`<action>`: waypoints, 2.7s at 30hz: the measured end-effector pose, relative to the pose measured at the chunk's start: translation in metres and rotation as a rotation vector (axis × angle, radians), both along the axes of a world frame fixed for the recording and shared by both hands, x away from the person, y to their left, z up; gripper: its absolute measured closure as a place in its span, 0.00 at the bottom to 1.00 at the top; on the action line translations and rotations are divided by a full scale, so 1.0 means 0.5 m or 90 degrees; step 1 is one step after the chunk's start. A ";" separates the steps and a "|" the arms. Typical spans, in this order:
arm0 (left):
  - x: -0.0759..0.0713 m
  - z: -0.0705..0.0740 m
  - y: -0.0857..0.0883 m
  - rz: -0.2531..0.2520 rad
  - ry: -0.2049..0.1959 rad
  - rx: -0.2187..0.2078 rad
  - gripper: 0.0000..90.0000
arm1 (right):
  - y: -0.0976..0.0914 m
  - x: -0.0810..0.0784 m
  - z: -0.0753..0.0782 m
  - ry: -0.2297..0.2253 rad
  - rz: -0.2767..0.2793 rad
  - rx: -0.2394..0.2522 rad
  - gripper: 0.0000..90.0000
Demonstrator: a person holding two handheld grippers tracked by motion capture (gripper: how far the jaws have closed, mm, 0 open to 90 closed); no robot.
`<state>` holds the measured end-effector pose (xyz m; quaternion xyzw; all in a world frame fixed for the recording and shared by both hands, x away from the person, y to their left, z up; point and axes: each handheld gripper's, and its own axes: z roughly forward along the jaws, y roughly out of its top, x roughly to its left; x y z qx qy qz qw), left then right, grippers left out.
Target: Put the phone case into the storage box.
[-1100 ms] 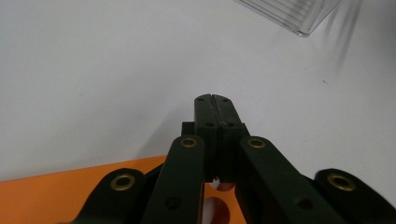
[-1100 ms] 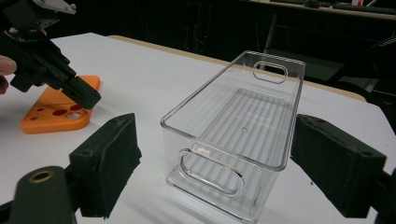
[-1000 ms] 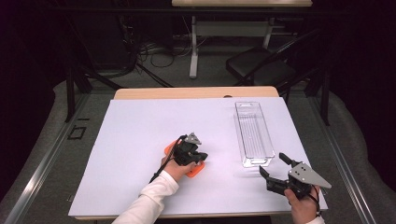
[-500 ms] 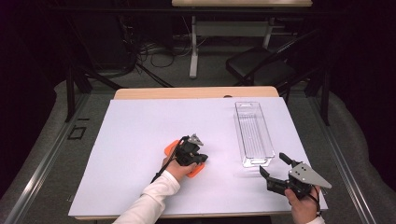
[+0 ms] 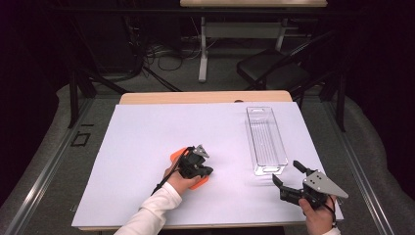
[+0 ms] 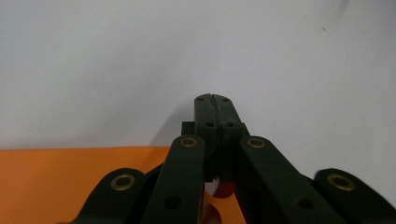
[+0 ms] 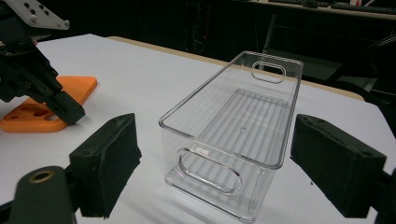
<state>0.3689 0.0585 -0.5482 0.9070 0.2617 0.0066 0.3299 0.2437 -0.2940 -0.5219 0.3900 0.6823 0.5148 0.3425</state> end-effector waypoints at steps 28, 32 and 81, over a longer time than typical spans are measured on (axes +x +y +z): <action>-0.082 0.000 0.183 0.074 -0.020 0.022 1.00 | 0.001 0.000 -0.001 0.002 0.000 0.003 0.16; -0.087 0.000 0.228 0.114 -0.023 0.026 1.00 | 0.000 0.001 -0.001 0.001 -0.001 0.004 0.16; -0.102 0.026 0.335 0.224 -0.117 -0.055 0.55 | -0.002 0.001 0.000 -0.002 -0.003 0.008 0.16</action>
